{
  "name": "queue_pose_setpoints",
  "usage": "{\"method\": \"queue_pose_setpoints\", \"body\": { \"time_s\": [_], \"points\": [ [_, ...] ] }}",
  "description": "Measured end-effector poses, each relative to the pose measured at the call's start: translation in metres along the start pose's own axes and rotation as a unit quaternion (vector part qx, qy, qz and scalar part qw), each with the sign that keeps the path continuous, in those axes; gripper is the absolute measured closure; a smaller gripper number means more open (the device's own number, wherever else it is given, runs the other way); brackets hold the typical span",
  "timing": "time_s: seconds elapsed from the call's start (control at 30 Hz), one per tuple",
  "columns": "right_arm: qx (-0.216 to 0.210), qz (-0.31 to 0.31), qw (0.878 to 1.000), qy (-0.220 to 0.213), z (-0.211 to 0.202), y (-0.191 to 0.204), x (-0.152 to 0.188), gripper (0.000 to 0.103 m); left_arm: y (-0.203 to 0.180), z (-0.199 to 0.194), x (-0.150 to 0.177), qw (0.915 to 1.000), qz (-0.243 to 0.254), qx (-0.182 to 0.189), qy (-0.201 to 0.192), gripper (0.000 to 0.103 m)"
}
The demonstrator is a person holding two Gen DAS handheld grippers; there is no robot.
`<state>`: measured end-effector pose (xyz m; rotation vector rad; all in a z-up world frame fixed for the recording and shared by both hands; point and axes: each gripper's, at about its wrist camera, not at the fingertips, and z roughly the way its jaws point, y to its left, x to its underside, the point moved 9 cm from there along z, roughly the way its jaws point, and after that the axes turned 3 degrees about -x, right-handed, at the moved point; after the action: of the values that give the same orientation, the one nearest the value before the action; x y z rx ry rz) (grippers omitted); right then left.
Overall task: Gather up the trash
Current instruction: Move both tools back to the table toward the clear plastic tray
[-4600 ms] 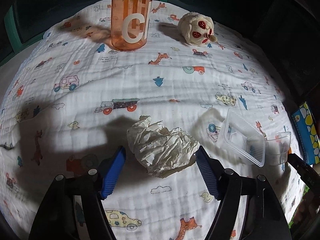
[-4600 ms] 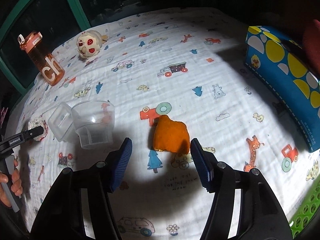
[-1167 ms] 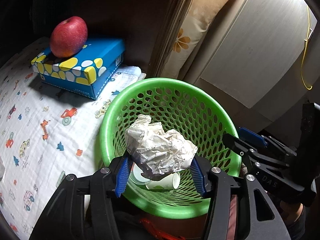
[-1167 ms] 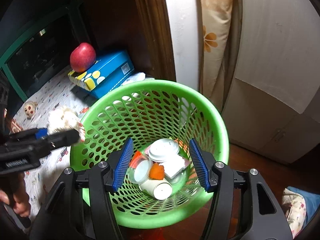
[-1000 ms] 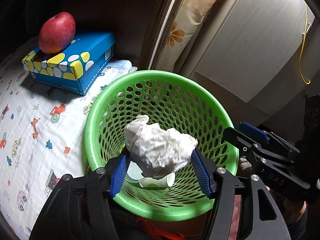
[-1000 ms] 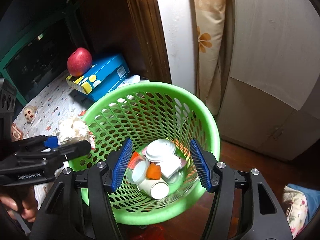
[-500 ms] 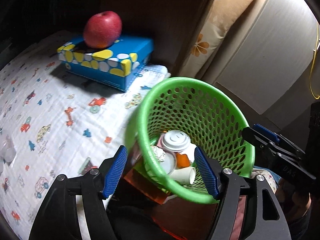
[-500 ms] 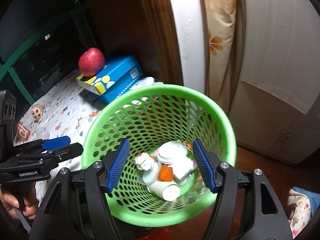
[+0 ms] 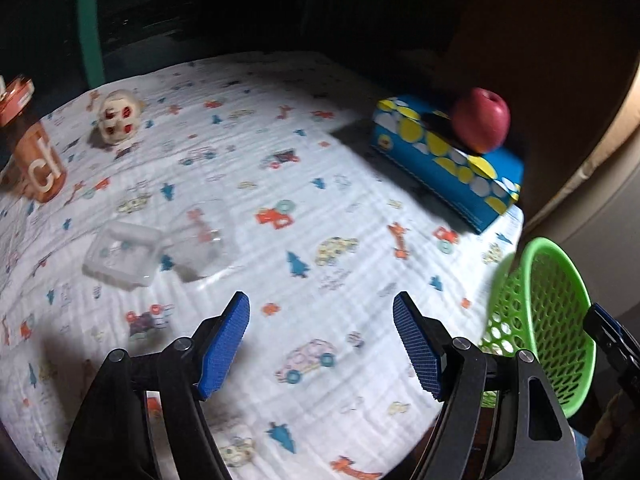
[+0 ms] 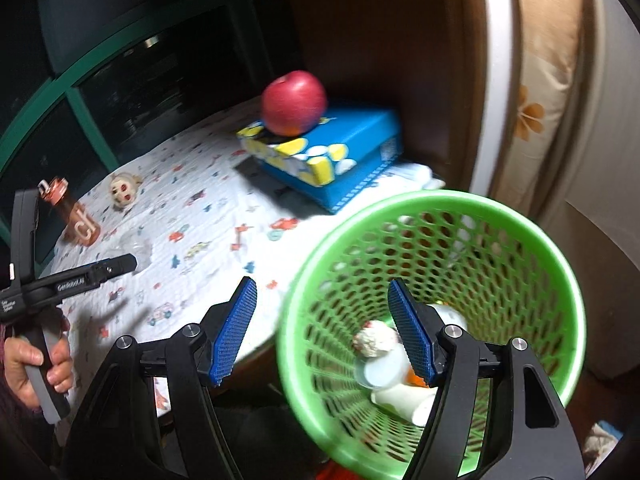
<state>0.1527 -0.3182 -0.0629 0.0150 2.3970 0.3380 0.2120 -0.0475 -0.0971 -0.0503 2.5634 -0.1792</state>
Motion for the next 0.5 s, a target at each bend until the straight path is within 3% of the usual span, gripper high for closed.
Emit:
{"method": "queue_pose_setpoints", "body": {
  "time_s": [0.17,0.3,0.5],
  "points": [
    [-0.036,-0.034,0.999,0.011,0.025,0.051,-0.006,0.035,0.080,0.004,-0.008,0.9959,-0.076,-0.049,0.001,0.029],
    [-0.059,-0.057,0.996,0.020,0.044,0.084,-0.008,0.035,0.136,0.008,-0.011,0.9871,-0.144,-0.071,0.007,0.029],
    [-0.087,-0.082,0.992,0.036,0.069,0.127,-0.010,0.035,0.179,0.024,-0.014,0.9715,-0.222,-0.078,0.029,0.029]
  ]
}}
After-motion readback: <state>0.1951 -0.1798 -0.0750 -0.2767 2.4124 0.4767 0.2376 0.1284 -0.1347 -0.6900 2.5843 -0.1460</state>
